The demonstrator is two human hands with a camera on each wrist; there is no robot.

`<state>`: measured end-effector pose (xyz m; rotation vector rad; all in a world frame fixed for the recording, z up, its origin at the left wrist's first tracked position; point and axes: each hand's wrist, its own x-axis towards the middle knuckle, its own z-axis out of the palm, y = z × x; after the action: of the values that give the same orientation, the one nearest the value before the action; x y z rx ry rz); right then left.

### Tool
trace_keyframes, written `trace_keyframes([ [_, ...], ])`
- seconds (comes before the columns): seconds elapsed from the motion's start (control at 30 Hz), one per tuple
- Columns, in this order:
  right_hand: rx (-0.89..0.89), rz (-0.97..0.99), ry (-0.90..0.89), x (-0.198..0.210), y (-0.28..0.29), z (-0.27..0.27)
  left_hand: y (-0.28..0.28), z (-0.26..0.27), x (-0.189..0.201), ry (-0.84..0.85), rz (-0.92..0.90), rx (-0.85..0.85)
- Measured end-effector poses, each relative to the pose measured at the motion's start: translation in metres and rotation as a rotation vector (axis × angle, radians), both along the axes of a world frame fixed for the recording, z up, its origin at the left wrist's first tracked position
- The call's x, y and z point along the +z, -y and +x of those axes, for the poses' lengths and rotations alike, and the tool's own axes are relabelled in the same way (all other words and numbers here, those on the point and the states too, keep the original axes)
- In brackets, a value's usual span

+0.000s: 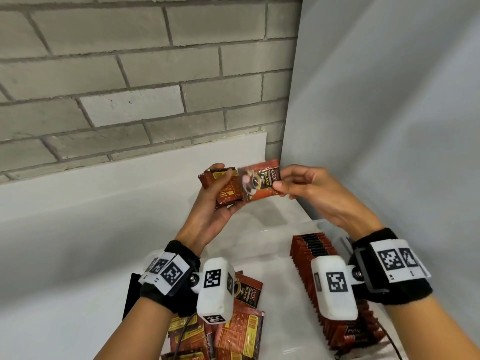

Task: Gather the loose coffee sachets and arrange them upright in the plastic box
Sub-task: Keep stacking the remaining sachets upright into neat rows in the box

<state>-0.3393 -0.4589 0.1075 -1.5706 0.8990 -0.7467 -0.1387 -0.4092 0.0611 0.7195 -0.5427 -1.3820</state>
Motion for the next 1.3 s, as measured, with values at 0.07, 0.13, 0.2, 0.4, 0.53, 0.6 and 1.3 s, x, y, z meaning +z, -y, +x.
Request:
trace_keyframes([
  [0.07, 0.092, -0.096, -0.151, 0.014, -0.004, -0.007, 0.001, -0.001, -0.001, 0.036, 0.025, -0.006],
  [0.13, 0.189, -0.214, -0.338, 0.029, -0.009, -0.012, 0.001, -0.001, -0.001, 0.049, 0.047, -0.008],
  [0.2, 0.284, -0.356, -0.547, 0.038, -0.015, -0.011, 0.001, -0.002, -0.002, 0.037, 0.074, -0.005],
  [0.4, 0.36, -0.426, -0.972, 0.03, -0.034, 0.005, 0.001, -0.002, -0.001, -0.04, 0.08, -0.008],
  [0.53, 0.393, -0.422, -1.082, 0.018, -0.041, 0.013, 0.0, -0.002, -0.002, -0.008, 0.077, -0.033],
  [0.6, 0.407, -0.424, -1.124, 0.01, -0.039, 0.015, 0.0, -0.002, -0.002, 0.006, 0.081, -0.045],
  [1.3, 0.362, -0.347, -1.158, -0.002, -0.039, 0.017, 0.0, -0.005, -0.001, 0.049, 0.094, -0.054],
])
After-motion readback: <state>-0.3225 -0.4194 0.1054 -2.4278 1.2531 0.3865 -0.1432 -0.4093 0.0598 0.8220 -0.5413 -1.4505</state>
